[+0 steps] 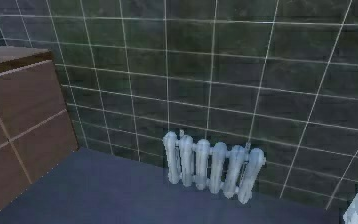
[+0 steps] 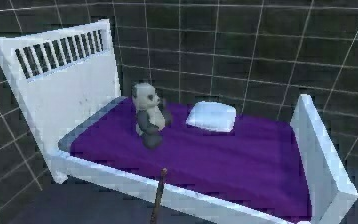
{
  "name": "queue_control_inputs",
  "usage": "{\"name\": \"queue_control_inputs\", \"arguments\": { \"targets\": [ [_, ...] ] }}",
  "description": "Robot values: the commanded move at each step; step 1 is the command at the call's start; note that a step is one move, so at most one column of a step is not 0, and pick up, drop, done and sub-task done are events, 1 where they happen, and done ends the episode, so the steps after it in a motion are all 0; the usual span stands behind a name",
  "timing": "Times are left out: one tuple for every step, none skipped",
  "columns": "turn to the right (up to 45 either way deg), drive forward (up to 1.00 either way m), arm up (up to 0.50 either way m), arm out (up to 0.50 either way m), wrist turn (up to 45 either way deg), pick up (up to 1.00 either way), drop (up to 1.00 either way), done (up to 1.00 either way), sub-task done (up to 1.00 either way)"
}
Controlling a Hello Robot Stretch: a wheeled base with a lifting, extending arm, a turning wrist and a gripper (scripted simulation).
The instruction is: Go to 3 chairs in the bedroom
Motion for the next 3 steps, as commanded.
{"name": "queue_control_inputs", "arguments": {
  "targets": [
    [0.0, 0.45, 0.00, 0.00, 0.0, 0.00, 0.00, 0.00, 0.00],
    [-45.0, 0.00, 0.00, 0.00, 0.0, 0.00, 0.00, 0.00, 0.00],
    [-33.0, 0.00, 0.00, 0.00, 0.0, 0.00, 0.00, 0.00, 0.00]
  ]
}}
